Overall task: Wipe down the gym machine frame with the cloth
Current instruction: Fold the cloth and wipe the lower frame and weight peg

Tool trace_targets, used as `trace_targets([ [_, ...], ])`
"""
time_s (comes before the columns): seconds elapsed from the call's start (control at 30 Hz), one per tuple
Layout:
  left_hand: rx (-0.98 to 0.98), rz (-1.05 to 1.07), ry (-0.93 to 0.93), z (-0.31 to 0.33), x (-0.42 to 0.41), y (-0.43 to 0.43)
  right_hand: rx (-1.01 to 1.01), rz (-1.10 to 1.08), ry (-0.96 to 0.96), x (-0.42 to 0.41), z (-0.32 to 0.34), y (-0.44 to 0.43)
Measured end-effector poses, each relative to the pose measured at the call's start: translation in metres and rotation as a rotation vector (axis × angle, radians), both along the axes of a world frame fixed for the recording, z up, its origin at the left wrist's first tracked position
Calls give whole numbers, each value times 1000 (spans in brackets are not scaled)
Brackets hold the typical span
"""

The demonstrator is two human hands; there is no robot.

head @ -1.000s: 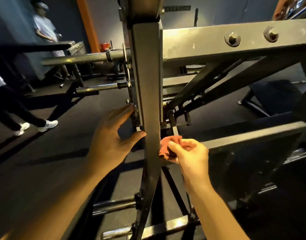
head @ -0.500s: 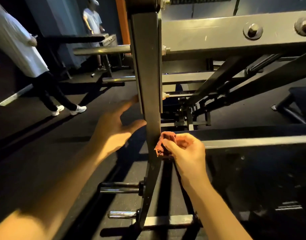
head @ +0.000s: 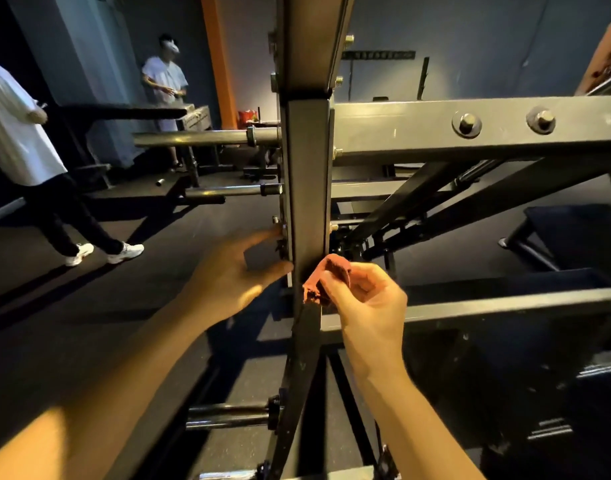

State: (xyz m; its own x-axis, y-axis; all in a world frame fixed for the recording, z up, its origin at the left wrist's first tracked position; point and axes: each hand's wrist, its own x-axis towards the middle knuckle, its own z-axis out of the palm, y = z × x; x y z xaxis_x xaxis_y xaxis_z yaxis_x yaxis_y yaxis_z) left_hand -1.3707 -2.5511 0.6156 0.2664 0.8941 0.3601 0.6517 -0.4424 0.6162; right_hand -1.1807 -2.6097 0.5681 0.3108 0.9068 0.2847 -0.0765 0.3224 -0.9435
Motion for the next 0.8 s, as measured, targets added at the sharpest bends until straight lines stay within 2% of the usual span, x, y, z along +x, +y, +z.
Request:
trace_targets([
  [0.13, 50, -36, -34, 0, -3, 3, -103, -7, -29, -5, -16, -10],
  [0.27, 4, -55, -94, -2, -6, 7, 60, -54, -98, -8, 11, -1],
  [0.43, -30, -189, -98, 10, -6, 10, -29, -50, -190, -16, 5, -9],
  [0.63, 33, -252, -160, 27, -10, 14, 392, -206, -523, -14, 85, 11],
  [0.73, 98, -262, -215, 36, -9, 14, 468, -317, -583, -14, 93, 17],
  [0.8, 118, -257, -242, 39, -8, 16, 408, -293, -624, -19, 74, 12],
])
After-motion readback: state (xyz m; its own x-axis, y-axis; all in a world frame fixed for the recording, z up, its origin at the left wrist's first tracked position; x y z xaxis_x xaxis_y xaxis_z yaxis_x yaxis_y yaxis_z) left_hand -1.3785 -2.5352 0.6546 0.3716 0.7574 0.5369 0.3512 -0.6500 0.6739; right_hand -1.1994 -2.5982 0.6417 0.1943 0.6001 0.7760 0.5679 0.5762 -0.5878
